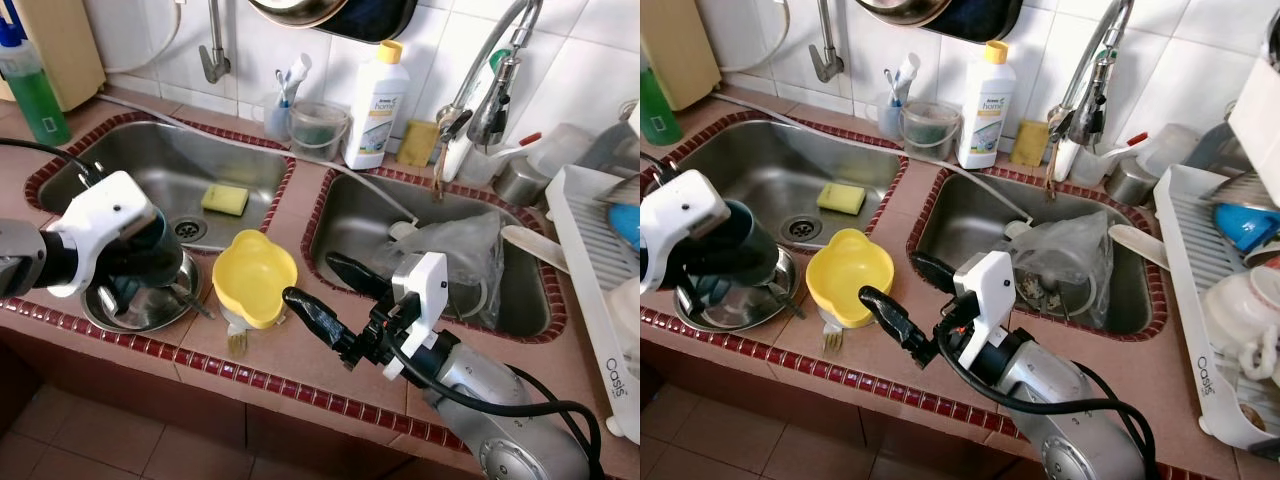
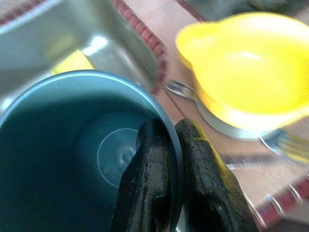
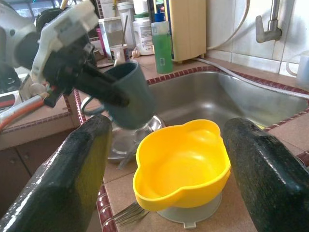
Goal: Kitchen organization
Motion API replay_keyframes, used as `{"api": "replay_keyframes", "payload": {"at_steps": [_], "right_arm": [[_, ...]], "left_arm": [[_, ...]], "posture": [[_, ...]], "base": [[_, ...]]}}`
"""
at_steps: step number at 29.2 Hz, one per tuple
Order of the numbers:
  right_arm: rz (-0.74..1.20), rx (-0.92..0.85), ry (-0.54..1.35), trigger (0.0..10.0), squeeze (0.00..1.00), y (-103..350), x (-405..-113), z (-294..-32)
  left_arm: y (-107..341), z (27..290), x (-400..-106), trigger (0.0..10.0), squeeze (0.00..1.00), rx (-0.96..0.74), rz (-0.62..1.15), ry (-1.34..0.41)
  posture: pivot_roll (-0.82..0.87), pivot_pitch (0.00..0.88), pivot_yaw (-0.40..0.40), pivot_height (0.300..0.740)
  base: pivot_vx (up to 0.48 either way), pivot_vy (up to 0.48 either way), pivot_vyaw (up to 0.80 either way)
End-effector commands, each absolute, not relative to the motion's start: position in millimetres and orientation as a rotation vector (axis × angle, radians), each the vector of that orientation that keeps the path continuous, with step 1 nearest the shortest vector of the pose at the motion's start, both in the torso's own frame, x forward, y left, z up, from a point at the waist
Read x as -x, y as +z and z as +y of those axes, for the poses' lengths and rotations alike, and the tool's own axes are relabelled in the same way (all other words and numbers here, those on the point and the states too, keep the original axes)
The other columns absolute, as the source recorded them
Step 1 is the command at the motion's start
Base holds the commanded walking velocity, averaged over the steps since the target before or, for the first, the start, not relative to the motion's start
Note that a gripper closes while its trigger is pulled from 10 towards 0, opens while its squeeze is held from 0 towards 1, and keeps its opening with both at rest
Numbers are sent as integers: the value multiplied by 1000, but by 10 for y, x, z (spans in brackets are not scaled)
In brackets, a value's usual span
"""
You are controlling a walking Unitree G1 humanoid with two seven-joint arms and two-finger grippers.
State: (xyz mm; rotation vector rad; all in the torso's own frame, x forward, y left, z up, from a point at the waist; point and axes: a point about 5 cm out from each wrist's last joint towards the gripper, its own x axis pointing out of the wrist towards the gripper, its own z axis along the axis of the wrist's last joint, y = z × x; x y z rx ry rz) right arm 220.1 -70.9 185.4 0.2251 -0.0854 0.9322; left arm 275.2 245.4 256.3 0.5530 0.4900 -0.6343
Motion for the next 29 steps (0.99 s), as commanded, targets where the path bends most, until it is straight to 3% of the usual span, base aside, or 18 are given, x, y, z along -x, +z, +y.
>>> {"api": "replay_keyframes", "payload": {"at_steps": [1,10,29], "right_arm": [[-83,-220,930,10000,0,1846,-2222,-722],[-93,-226,930,10000,0,1851,-2233,-704],[-101,-225,933,10000,0,1856,-2238,-699]], "left_arm": [[2694,2494,-2792,10000,0,-551,420,-581],[2729,2557,-2973,10000,0,-505,313,-442],[2621,2514,-2987,10000,0,-490,321,-456]], "posture": [[116,36,-93,740],[115,37,-92,740],[111,28,-96,740]], "base": [[0,0,0],[0,0,0],[0,0,0]]}}
